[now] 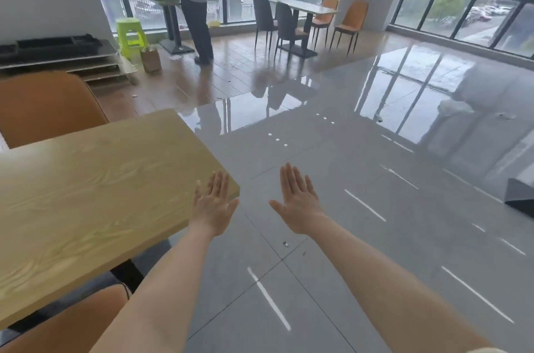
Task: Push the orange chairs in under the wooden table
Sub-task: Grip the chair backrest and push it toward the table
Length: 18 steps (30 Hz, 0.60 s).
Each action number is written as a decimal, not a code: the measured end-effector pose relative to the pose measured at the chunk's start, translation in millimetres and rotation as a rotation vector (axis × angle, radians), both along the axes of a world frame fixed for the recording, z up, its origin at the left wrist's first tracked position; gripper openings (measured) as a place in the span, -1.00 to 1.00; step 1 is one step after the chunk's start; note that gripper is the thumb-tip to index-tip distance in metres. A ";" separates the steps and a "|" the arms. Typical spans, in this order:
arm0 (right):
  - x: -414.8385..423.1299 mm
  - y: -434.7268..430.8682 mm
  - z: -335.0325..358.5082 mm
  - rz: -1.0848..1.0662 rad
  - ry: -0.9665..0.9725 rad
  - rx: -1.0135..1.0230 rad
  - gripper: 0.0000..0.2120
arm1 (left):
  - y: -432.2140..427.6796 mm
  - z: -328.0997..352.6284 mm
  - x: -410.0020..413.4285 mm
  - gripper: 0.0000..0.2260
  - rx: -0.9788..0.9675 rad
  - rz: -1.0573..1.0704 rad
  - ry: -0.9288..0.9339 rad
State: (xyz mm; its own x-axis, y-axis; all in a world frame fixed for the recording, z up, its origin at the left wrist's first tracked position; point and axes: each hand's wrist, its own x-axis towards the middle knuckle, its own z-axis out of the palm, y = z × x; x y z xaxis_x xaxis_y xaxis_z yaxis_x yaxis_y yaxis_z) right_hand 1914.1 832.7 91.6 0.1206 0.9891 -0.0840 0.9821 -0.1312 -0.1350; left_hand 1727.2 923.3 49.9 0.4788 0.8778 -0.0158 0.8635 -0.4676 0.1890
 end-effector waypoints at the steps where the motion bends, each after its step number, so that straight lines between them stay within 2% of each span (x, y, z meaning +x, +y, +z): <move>1: 14.2 21.7 2.4 0.022 -0.004 0.003 -0.32 | 18.6 3.1 12.6 -0.42 -0.007 0.028 -0.014; 4: 51.8 80.2 8.8 0.071 0.016 0.016 -0.32 | 63.5 11.3 46.1 -0.43 -0.022 0.095 -0.042; 10: 111.8 189.6 -6.9 0.199 0.053 -0.036 -0.32 | 143.7 0.6 88.2 -0.43 -0.038 0.228 0.026; 18: 170.8 349.0 -15.3 0.545 0.015 -0.025 -0.32 | 244.6 -10.4 138.7 -0.42 -0.061 0.546 0.027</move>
